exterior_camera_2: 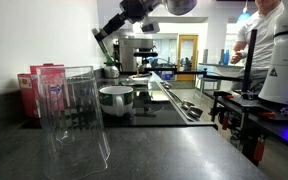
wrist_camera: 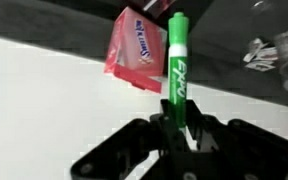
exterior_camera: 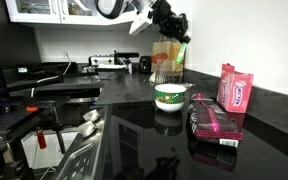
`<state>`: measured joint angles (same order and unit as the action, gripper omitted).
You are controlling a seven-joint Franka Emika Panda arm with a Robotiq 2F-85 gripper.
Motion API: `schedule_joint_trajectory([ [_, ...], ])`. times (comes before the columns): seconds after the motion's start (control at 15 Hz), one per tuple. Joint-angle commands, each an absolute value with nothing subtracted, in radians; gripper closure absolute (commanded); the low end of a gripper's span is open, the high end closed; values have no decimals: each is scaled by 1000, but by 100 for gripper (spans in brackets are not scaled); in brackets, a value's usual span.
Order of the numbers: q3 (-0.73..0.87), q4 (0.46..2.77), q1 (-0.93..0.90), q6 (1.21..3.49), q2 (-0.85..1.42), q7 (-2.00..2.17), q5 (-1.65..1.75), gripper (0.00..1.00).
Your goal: Put the marker inside the white cup
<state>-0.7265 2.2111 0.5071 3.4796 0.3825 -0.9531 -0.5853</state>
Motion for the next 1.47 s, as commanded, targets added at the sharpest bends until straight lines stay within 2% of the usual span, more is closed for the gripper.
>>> schedule_joint_trajectory([
  [0.0,-604,2159,473,3474,372,-901,-505,95],
  [0.13,-553,2152,462,3466,370,-893,-489,95],
  [0.27,-570,2188,483,3465,386,-881,-497,95],
  [0.53,-724,2310,609,3307,403,-867,-485,95],
  [0.73,-865,2310,754,3141,414,-905,-496,95],
  [0.87,-938,2299,841,3115,417,-932,-516,95],
  [1.2,-1026,2302,980,3060,411,-970,-495,95],
  [1.4,-1058,2277,1046,2852,410,-1038,-468,95],
])
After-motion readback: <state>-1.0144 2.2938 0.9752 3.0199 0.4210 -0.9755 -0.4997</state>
